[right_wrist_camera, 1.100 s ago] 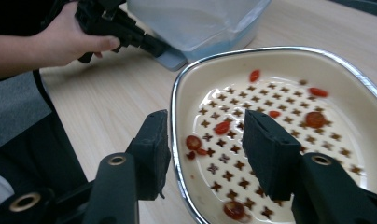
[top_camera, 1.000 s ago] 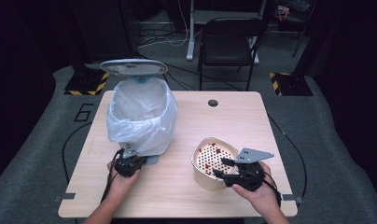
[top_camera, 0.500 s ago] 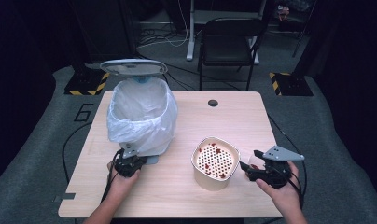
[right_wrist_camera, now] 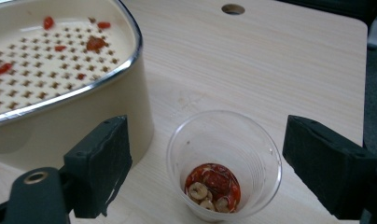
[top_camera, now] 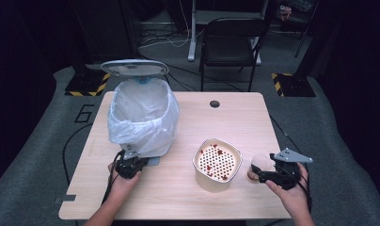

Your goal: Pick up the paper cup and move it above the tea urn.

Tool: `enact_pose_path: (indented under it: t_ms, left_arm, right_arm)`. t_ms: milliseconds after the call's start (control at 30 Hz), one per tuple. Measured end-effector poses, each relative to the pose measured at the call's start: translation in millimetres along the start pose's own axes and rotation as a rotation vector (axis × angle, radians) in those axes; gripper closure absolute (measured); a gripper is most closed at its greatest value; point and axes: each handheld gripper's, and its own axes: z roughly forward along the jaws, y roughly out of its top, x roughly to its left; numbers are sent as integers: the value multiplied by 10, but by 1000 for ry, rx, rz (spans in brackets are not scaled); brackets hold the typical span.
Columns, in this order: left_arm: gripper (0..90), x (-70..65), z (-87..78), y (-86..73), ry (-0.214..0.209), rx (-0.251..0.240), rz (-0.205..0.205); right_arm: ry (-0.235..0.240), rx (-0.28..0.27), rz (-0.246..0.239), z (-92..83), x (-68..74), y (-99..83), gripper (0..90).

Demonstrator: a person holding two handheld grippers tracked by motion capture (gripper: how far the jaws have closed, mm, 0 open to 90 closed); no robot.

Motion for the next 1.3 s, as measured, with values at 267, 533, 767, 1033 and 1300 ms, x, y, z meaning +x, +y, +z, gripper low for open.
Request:
enact_pose_path:
  t_ms: [267, 533, 767, 1033, 1300]
  left_arm:
    - [900, 6, -2, 0, 2, 1, 1]
    - [900, 3, 1, -2, 1, -3, -4]
    - [900, 4, 2, -2, -6, -5, -6]
    - [900, 8, 2, -2, -11, -6, -7]
    - [900, 7, 2, -2, -10, -6, -7]
  right_arm:
    - [-14, 35, 22, 119, -82, -153, 139]
    - [-2, 55, 29, 242, -106, -264, 143]
    - [-5, 75, 23, 377, -112, -318, 167]
    - [9, 84, 29, 475, -137, -373, 256]
    - [33, 61, 25, 505, -148, -378, 309]
